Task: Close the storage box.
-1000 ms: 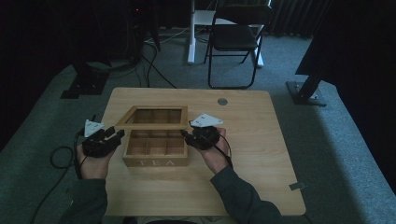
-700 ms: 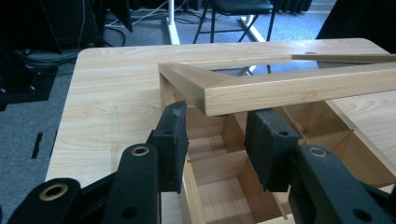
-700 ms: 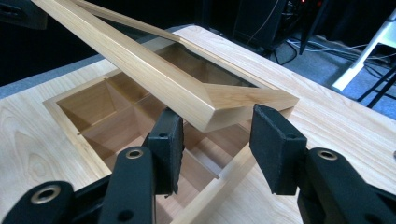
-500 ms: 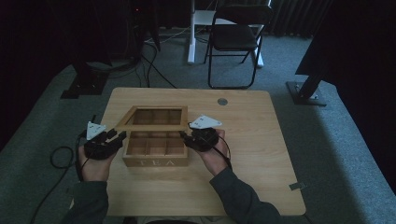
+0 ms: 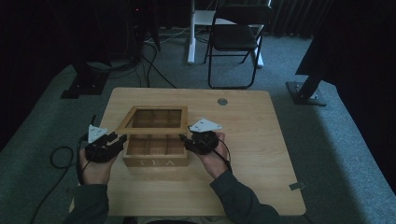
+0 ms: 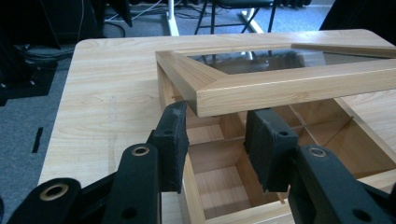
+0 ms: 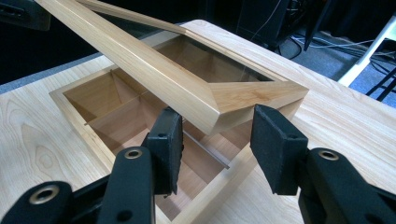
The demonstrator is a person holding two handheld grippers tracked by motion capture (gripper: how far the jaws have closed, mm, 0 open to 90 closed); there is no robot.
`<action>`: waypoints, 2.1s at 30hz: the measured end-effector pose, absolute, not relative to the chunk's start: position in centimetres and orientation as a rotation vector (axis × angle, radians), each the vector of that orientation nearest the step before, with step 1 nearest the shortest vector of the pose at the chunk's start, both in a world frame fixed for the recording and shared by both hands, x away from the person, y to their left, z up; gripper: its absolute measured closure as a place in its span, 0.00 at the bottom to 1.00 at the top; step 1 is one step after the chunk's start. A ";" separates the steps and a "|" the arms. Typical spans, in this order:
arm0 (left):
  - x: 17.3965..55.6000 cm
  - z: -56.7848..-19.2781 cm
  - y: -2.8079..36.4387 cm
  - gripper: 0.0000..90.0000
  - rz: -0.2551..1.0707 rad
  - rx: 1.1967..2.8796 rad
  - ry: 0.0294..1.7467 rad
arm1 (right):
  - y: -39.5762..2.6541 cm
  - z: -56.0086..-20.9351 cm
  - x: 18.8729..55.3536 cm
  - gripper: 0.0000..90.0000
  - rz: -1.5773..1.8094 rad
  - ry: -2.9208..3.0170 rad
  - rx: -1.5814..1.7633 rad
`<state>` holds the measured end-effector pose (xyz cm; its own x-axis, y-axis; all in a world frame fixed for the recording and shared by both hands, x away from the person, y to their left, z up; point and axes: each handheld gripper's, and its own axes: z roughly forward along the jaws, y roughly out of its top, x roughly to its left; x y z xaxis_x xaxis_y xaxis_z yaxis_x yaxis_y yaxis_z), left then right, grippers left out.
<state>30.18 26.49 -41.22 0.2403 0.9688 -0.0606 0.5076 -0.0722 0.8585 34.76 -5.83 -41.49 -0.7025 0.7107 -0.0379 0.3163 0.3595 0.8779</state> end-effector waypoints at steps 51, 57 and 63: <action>28.4 -46.3 26.4 0.59 0.658 1.750 1.452 | -5.6 -46.3 33.1 0.54 1.206 2.298 0.937; 28.0 -47.3 26.3 0.59 0.642 1.752 1.463 | -5.5 -47.1 32.8 0.54 1.184 2.323 0.937; 27.8 -47.8 26.2 0.59 0.630 1.758 1.473 | -5.5 -47.7 32.5 0.54 1.181 2.339 0.944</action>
